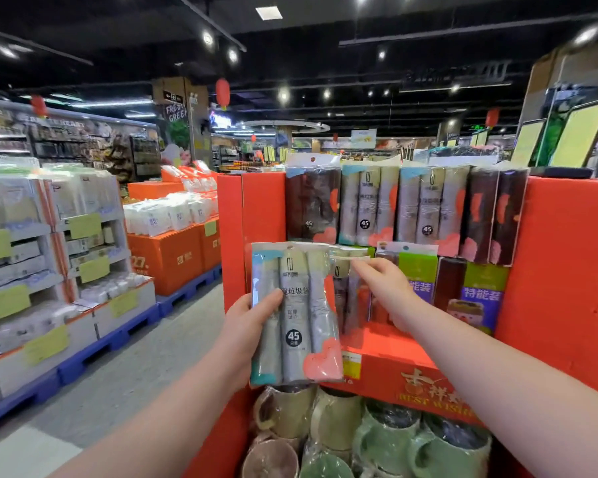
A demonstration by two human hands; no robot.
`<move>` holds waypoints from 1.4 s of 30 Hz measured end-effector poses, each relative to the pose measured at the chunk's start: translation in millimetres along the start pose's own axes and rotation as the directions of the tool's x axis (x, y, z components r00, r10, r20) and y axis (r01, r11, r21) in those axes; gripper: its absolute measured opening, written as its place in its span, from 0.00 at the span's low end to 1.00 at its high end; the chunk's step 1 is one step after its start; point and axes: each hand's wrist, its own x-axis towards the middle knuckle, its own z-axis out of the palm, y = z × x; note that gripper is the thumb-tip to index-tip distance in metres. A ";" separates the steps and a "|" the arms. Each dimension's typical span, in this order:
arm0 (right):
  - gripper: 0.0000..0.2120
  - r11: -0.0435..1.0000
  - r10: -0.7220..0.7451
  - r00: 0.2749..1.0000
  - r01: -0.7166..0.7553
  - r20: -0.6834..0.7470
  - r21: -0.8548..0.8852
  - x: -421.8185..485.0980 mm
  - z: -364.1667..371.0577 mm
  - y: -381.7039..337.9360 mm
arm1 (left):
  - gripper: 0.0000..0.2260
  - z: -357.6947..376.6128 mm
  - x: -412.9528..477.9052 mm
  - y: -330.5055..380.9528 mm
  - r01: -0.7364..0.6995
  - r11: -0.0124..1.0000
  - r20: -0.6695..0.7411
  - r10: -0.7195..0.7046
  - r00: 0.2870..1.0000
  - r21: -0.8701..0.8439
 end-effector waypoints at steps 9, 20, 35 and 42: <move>0.02 0.979 0.048 0.934 -0.114 0.354 0.169 -20.2 -35.0 -8.1 | 0.17 40.9 26.4 -5.8 -0.156 0.922 0.088 0.133 0.987 0.355; 0.17 0.978 0.168 0.983 -0.157 0.070 -0.140 7.6 14.7 45.0 | 0.11 11.7 22.5 -21.9 -0.288 0.244 0.279 0.072 0.958 0.926; 0.30 0.837 0.087 0.994 -0.106 -0.061 -0.537 -19.5 0.6 25.8 | 0.16 14.8 13.2 -33.8 -0.311 0.154 0.291 0.136 0.947 0.938; 0.15 0.587 -0.328 0.920 0.378 0.217 -0.716 -79.1 -9.3 10.4 | 0.18 11.0 -30.7 -48.2 -0.281 0.011 0.270 0.243 0.932 0.960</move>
